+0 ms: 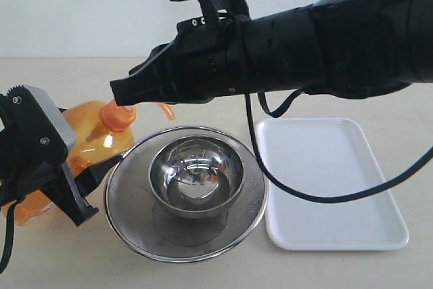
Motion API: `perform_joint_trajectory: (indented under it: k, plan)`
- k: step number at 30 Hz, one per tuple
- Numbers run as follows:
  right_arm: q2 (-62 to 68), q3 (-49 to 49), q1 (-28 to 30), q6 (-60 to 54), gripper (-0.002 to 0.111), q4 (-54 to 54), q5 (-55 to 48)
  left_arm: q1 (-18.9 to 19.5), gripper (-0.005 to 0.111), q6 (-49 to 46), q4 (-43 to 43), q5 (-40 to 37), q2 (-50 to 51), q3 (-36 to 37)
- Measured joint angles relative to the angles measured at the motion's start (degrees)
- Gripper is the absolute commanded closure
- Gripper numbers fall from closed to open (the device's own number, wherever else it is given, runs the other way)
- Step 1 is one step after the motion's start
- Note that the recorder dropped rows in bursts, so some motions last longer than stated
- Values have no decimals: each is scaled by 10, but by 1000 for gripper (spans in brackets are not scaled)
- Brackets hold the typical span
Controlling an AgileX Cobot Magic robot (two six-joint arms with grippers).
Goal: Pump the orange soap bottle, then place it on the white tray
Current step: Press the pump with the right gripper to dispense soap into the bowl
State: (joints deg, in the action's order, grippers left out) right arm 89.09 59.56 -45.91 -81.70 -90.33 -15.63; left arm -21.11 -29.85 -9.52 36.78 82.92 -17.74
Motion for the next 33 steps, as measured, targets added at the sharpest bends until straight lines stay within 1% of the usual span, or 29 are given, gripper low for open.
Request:
perform_joint_trajectory:
  k: [7, 14, 26, 33]
  plan:
    - [-57, -7, 6, 4, 108, 16, -13, -5, 102, 21, -23, 24, 0, -1]
    - [-107, -7, 7, 8, 108, 18, -1, -6, 102, 22, -23, 26, 0, -1]
    - [-46, -9, 7, 26, 108, 33, 8, -6, 102, 22, -22, 26, 0, -1]
    - [-42, -9, 7, 35, 108, 54, 11, -6, 102, 24, -21, 26, 0, -1]
